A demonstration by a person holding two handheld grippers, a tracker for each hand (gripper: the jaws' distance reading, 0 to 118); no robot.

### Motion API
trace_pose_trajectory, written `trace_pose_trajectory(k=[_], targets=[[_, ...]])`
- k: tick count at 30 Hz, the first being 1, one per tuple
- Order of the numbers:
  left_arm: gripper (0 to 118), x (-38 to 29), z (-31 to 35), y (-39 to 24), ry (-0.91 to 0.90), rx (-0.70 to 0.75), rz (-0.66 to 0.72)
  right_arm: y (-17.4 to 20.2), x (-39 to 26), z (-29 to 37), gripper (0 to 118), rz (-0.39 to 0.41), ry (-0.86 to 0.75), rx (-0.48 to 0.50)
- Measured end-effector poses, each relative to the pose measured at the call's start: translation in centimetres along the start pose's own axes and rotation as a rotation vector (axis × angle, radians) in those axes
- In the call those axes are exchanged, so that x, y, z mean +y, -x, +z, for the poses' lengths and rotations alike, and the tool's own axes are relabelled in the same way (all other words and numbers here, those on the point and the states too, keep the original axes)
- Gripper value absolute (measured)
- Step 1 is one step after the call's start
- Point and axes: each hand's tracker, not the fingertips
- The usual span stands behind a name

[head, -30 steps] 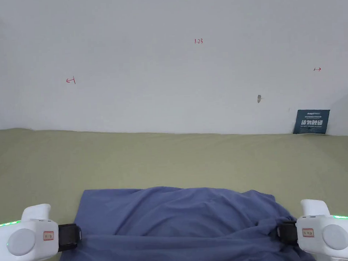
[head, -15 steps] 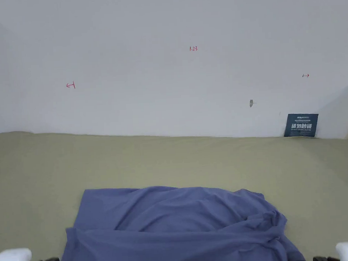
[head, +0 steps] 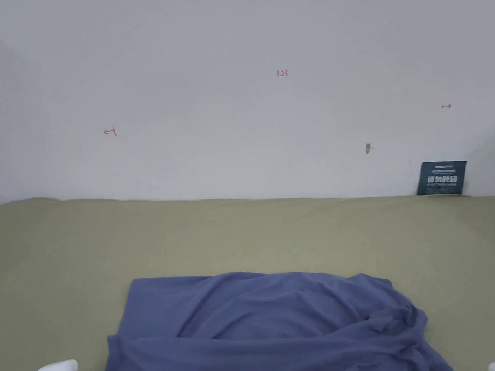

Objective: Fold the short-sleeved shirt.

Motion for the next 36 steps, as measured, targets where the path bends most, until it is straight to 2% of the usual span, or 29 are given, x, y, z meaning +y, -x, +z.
trace_pose_trajectory(k=[4, 6, 8, 9, 10, 11, 12, 15, 16, 18, 19, 20, 25, 30, 34, 36], targets=[[92, 0.6, -3.8, 0.3, 0.093, 0.150, -0.015, -0.9, 1.3, -2.2, 0, -0.019, 0.017, 0.013], [70, -0.1, -4.6, 0.5, 0.107, 0.201, -0.019, -2.1, 2.1, -4.0, 0, -0.040, 0.043, 0.015], [42, 0.2, -3.3, 0.7, 0.052, 0.158, -0.019, -3.0, 3.0, -6.3, 1, -0.041, 0.132, 0.015], [16, 0.3, -2.8, 0.9, 0.034, 0.117, -0.001, -3.4, 3.6, -7.8, 13, 0.002, 0.181, -0.017], [4, 0.3, -2.5, 1.0, 0.027, 0.076, 0.004, -3.7, 3.9, -9.0, 45, 0.027, 0.218, -0.019], [4, 0.3, -2.4, 0.9, 0.022, 0.085, -0.002, -4.0, 4.2, -10.2, 75, 0.033, 0.240, -0.031], [4, 0.3, -2.5, 0.8, 0.036, 0.099, -0.024, -4.4, 4.4, -11.7, 92, 0.039, 0.266, -0.024], [4, 0.0, -2.4, -0.3, 0.063, 0.116, -0.072, -4.8, 5.0, -13.9, 86, -0.007, 0.275, -0.013], [4, -0.1, -2.4, -0.3, 0.063, 0.121, -0.072, -4.8, 5.0, -14.4, 78, -0.009, 0.281, 0.000], [4, 0.1, -2.7, 0.6, 0.066, 0.123, -0.058, -5.1, 4.5, -14.5, 35, -0.020, 0.324, 0.093], [4, 0.1, -2.7, 0.5, 0.066, 0.125, -0.049, -5.0, 4.7, -14.1, 3, -0.017, 0.310, 0.057], [4, 0.0, -2.5, 0.5, 0.062, 0.123, -0.038, -4.8, 5.0, -13.2, 3, 0.001, 0.295, 0.023], [4, 0.8, 0.2, -0.2, 0.061, 0.082, -0.034, -4.8, 4.9, -8.2, 3, 0.014, 0.258, 0.057], [4, 1.6, 3.4, 0.0, 0.055, 0.003, -0.031, -6.0, 4.3, -2.5, 3, -0.134, 0.213, 0.120], [4, 0.8, 6.1, -0.6, 0.082, 0.019, -0.105, -6.3, 2.7, 1.1, 3, -0.151, 0.211, 0.123], [4, -0.3, 7.5, -0.2, 0.093, 0.006, -0.095, -6.8, 1.2, 2.8, 3, -0.170, 0.214, 0.118]])
